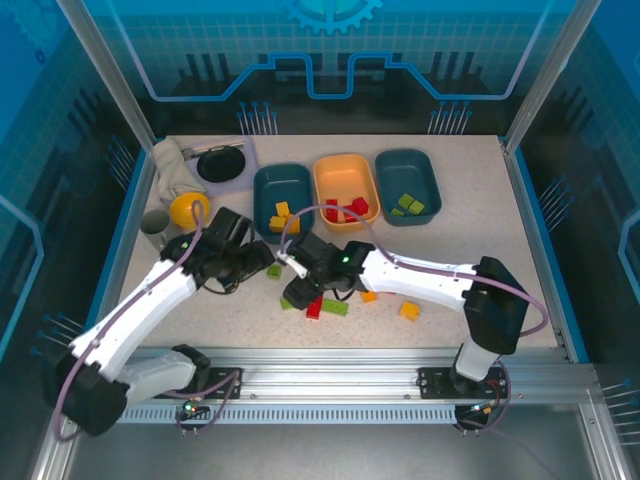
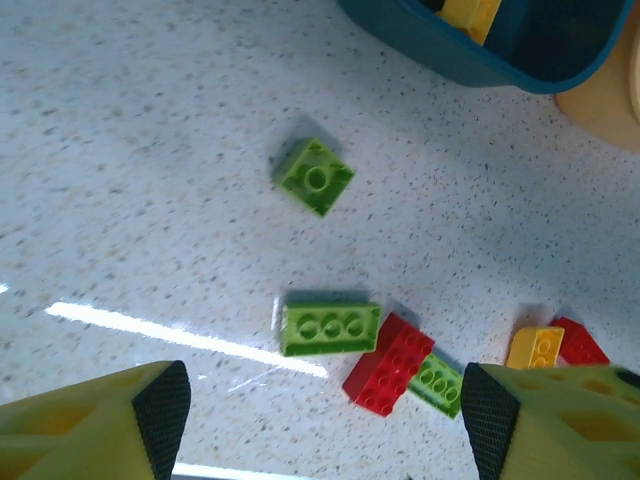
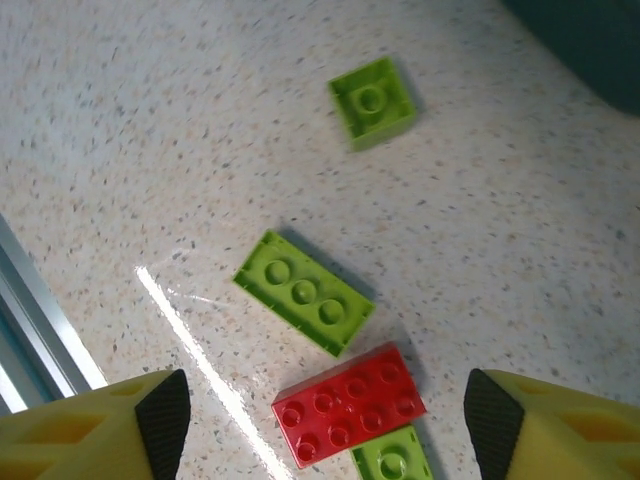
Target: Sort the legos into containers by color
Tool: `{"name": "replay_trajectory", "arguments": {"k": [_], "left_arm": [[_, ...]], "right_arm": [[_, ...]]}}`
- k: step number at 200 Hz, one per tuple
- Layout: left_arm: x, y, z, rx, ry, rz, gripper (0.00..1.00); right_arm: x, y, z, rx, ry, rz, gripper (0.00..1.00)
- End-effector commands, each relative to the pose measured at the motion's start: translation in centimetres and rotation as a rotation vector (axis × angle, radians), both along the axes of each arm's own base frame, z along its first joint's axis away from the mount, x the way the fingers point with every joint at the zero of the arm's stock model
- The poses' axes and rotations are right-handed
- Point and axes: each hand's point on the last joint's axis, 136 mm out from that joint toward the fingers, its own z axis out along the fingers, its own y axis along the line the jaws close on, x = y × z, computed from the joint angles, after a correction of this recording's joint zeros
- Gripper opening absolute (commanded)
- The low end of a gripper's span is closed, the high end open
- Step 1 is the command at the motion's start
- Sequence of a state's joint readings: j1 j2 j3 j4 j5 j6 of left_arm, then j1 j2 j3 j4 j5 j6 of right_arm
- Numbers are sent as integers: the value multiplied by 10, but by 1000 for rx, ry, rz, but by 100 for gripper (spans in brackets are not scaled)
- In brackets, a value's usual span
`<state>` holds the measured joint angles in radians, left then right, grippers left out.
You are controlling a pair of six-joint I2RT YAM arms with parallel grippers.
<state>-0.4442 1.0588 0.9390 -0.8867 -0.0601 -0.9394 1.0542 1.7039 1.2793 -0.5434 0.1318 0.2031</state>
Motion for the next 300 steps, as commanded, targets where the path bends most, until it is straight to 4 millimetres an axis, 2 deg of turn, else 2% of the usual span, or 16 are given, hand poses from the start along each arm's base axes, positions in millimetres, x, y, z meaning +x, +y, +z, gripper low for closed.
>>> {"name": "replay_trajectory", "arguments": {"k": [1, 32, 53, 65, 91, 121, 174, 211, 248, 269, 300], "left_arm": [[-19, 16, -2, 25, 9, 53, 76], [-27, 18, 0, 12, -4, 38, 76], [-23, 5, 4, -45, -33, -14, 76], [-21, -5, 7, -92, -55, -52, 76], [-26, -16, 9, -153, -63, -99, 77], [-31, -17, 9, -167, -57, -111, 77], [-23, -19, 15, -167, -78, -99, 76], [-25, -15, 14, -165, -85, -76, 77], [-29, -12, 15, -184, -104, -52, 78], [-29, -12, 16, -192, -109, -48, 78], [-28, -12, 16, -194, -113, -45, 78]], "right_arm": [[-6, -10, -7, -105, 4, 52, 77], [-25, -36, -19, -124, 49, 101, 79], [-39, -60, -35, -183, 88, 156, 79], [-40, -69, -42, -199, 117, 163, 79], [-29, -82, -48, -224, 148, 134, 80], [-24, -88, -60, -296, 191, 161, 82], [-14, -96, -70, -404, 171, 153, 81], [-11, -89, -82, -475, 165, 166, 74], [-11, -84, -94, -527, 165, 169, 73], [-10, -85, -100, -558, 162, 161, 72], [-5, -90, -105, -596, 150, 134, 65]]}}
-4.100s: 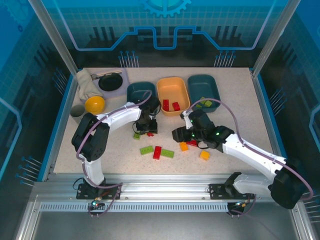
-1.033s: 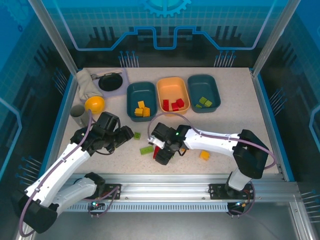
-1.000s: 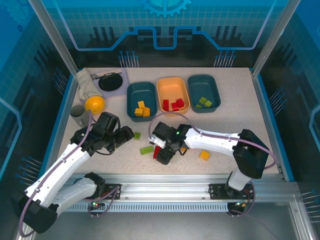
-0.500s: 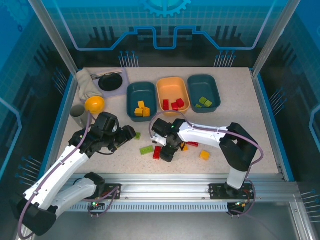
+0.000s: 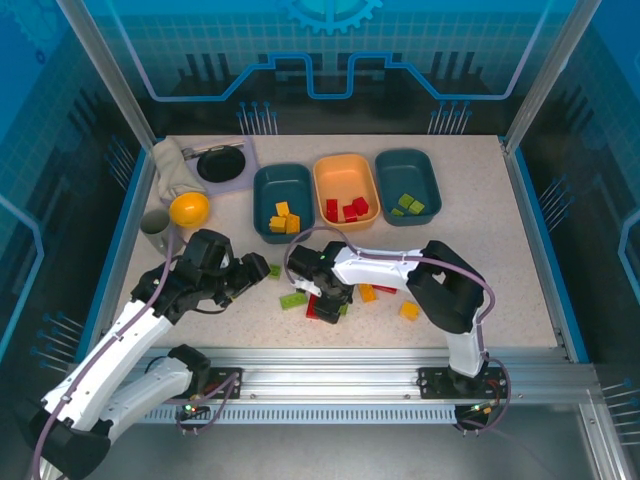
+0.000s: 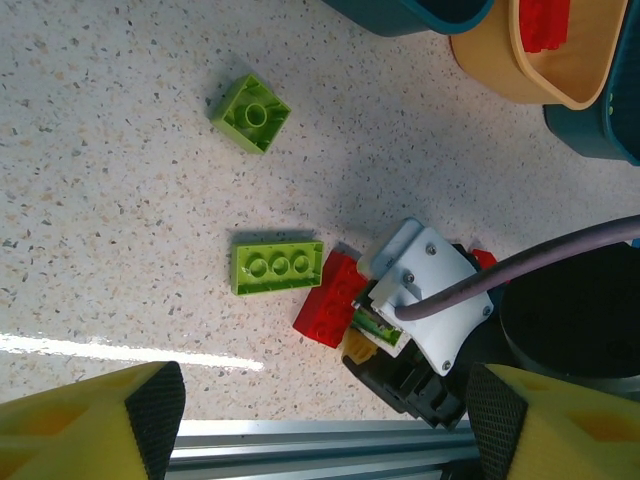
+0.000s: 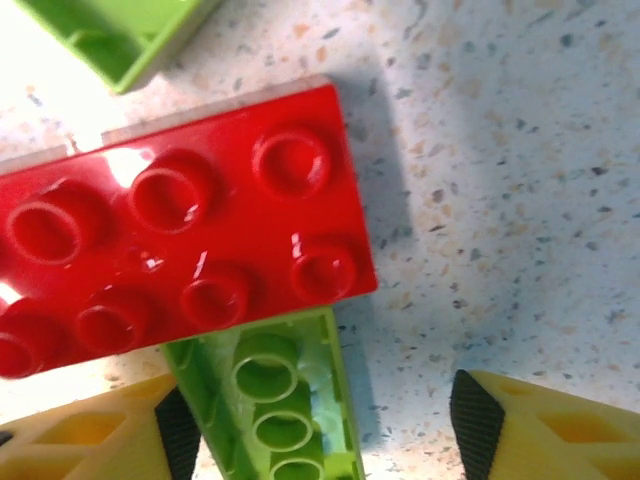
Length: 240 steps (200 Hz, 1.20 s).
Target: Sort the legos into containers by color
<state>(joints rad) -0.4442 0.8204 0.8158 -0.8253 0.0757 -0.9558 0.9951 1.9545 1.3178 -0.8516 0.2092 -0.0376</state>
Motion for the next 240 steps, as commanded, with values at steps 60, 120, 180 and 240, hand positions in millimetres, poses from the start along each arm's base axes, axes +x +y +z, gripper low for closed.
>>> {"name": "replay_trajectory", "arguments": {"k": [60, 120, 180, 240], "left_arm": [[2, -3, 3, -20, -18, 2, 78], [6, -10, 7, -48, -42, -21, 78], [26, -51, 26, -110, -103, -181, 79], [78, -115, 45, -143, -148, -319, 79]], "right_arm": [[8, -13, -11, -75, -23, -54, 48], [16, -17, 0, -26, -38, -105, 35], [71, -44, 94, 223, -148, -377, 34], [178, -128, 154, 457, -256, -814, 34]]}}
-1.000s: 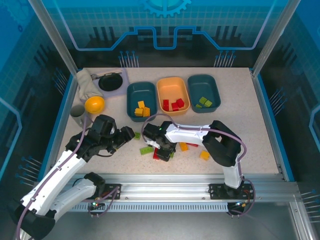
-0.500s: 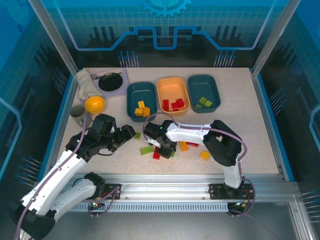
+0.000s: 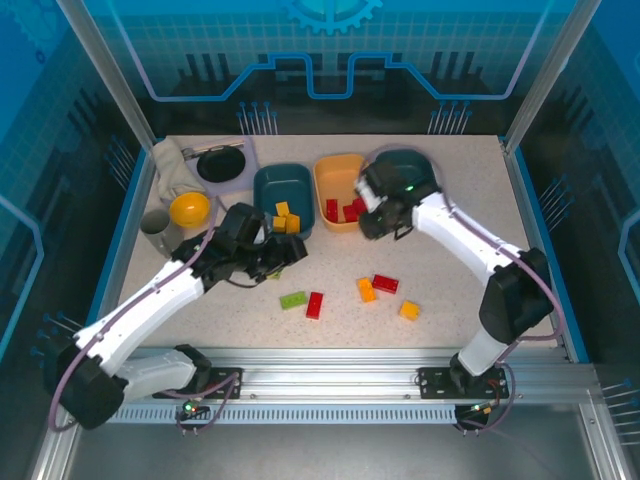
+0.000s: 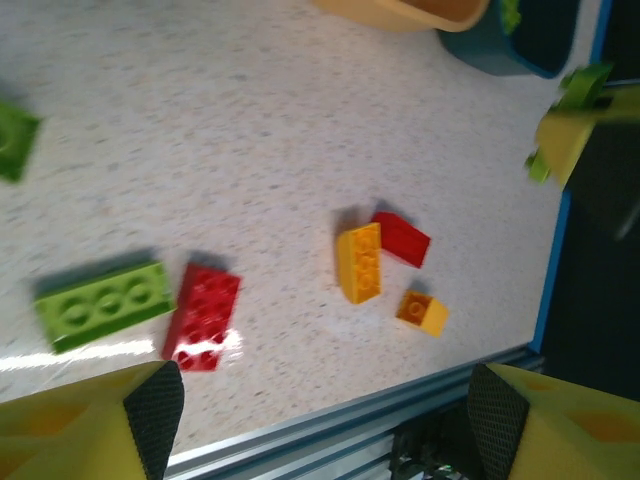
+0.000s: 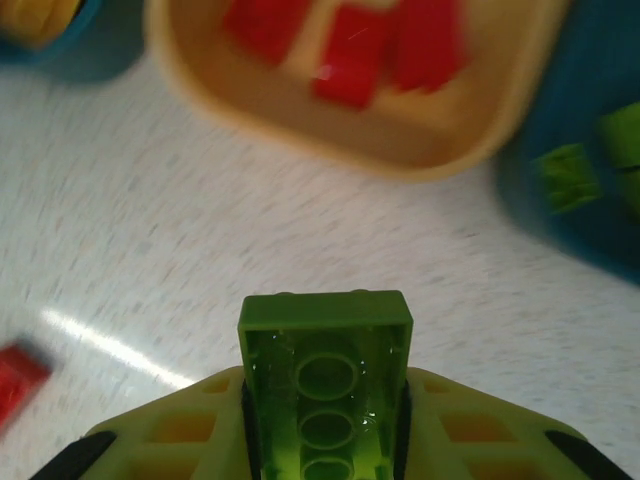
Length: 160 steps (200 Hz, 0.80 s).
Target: Sort the legos into containers by color
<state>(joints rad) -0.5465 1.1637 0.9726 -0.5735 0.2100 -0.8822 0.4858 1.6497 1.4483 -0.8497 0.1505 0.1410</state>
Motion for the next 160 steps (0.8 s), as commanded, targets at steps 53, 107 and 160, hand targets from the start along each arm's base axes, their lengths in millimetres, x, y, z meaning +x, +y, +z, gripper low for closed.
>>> {"name": "replay_trajectory", "arguments": {"k": [53, 107, 160], "left_arm": [[73, -59, 37, -64, -113, -91, 79], [103, -74, 41, -46, -131, -95, 79], [111, -79, 30, -28, -108, -95, 78]], "right_arm": [[123, -66, -17, 217, 39, -340, 33], [178, -76, -56, 234, 85, -368, 34], [195, -81, -102, 204, 182, -404, 35]]}}
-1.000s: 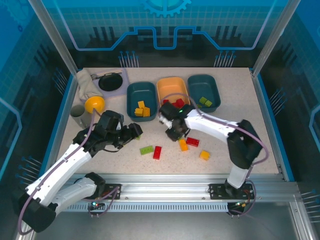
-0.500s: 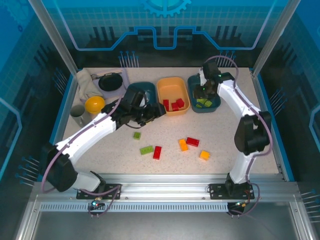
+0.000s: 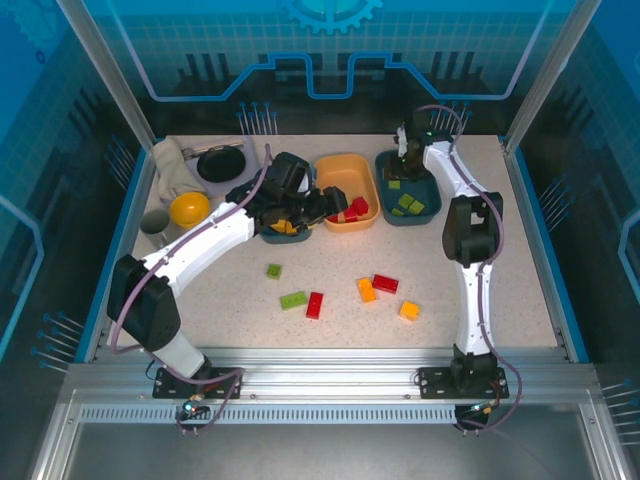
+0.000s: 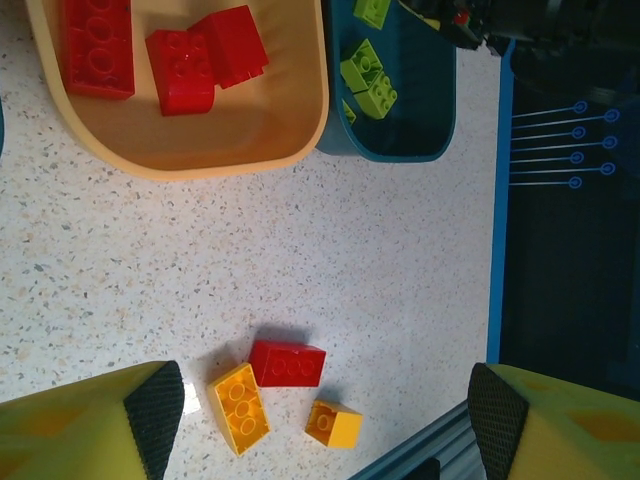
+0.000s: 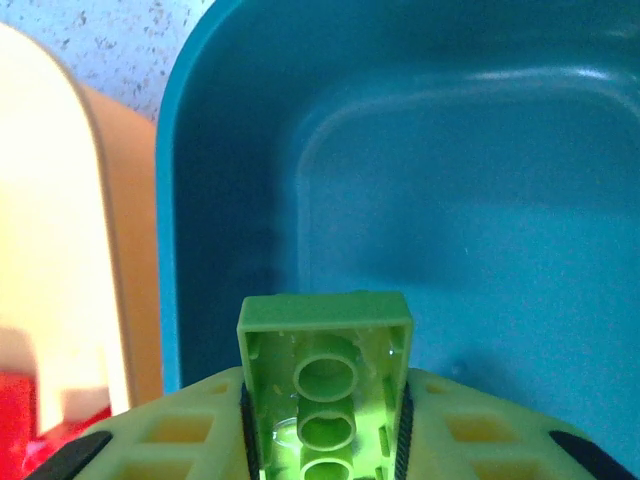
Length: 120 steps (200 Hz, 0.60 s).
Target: Sort the legos into containers by color
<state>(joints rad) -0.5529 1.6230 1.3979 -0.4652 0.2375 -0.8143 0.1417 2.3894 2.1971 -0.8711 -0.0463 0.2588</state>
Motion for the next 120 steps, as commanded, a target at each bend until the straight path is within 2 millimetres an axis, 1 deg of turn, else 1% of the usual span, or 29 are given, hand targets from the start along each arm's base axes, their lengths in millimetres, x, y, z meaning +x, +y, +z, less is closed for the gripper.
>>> {"name": "replay_trajectory", "arguments": {"k": [1, 19, 34, 49, 63, 81, 87, 103, 106, 107, 109, 120], "left_arm": [[4, -5, 4, 2, -14, -22, 78], [5, -5, 1, 6, -7, -20, 78], [5, -6, 2, 6, -4, -21, 78], [4, -6, 1, 9, -1, -24, 78], [3, -5, -1, 18, 5, -27, 78], [-2, -3, -3, 38, 17, -31, 78], [-3, -2, -4, 43, 21, -32, 78], [-8, -1, -5, 51, 37, -38, 78], [-9, -2, -5, 52, 39, -40, 78], [-9, -2, -6, 52, 41, -41, 78], [-10, -2, -6, 54, 44, -42, 78], [-14, -4, -7, 58, 58, -54, 78]], "right_arm": [[-6, -8, -24, 8, 100, -26, 35], [-6, -14, -31, 7, 117, -50, 36], [-6, -17, -35, 11, 126, -66, 40], [-7, -17, -33, 12, 127, -67, 45], [-7, -16, -25, 18, 114, -65, 51], [-5, -14, -4, 16, 69, -61, 57], [-5, -12, 8, 13, 42, -58, 58], [-6, -9, 37, -1, -16, -57, 59], [-7, -8, 38, -4, -17, -57, 59], [-7, -8, 46, -2, -32, -57, 59], [-8, -6, 53, -1, -45, -55, 59], [-13, 0, 77, -4, -92, -52, 58]]}}
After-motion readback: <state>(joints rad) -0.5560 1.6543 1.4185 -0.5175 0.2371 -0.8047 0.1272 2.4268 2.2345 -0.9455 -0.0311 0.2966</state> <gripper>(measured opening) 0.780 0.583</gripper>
